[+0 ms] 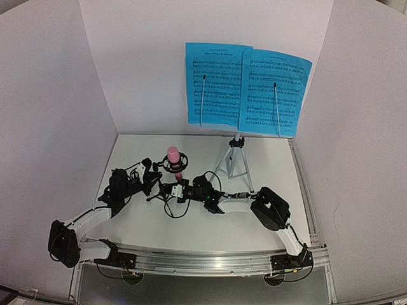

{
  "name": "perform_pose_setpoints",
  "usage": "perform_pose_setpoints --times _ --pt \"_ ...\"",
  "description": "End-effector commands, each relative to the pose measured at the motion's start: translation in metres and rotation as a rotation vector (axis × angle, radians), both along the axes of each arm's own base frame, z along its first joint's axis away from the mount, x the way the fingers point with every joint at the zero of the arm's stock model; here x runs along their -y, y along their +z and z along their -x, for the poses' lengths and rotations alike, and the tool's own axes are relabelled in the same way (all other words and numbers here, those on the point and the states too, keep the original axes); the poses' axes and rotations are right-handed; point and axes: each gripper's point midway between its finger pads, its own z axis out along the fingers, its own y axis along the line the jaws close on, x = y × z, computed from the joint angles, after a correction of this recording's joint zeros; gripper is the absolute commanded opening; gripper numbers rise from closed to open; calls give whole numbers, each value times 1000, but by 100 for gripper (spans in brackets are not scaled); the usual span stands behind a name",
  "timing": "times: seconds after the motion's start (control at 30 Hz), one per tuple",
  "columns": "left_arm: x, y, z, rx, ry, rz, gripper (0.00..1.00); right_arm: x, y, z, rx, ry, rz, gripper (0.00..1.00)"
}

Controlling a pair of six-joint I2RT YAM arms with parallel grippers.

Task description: Pack up the instrument practice props

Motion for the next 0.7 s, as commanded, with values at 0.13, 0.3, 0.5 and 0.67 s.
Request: perform_pose_setpoints --times 0.13,0.3,0.5,0.67 --pt "-6 -12 -7 -84 26 -13 0 7 -73 15 205 9 374 0" --pt "-6 -12 -7 -85 22 -13 0 4 -72 13 216 -41 379 9" --pt "-7 -12 -6 -83 27 -10 0 1 -33 20 -24 -74 217 74" --pt "-7 -12 -4 -89 24 -6 0 3 3 29 -273 -93 70 87"
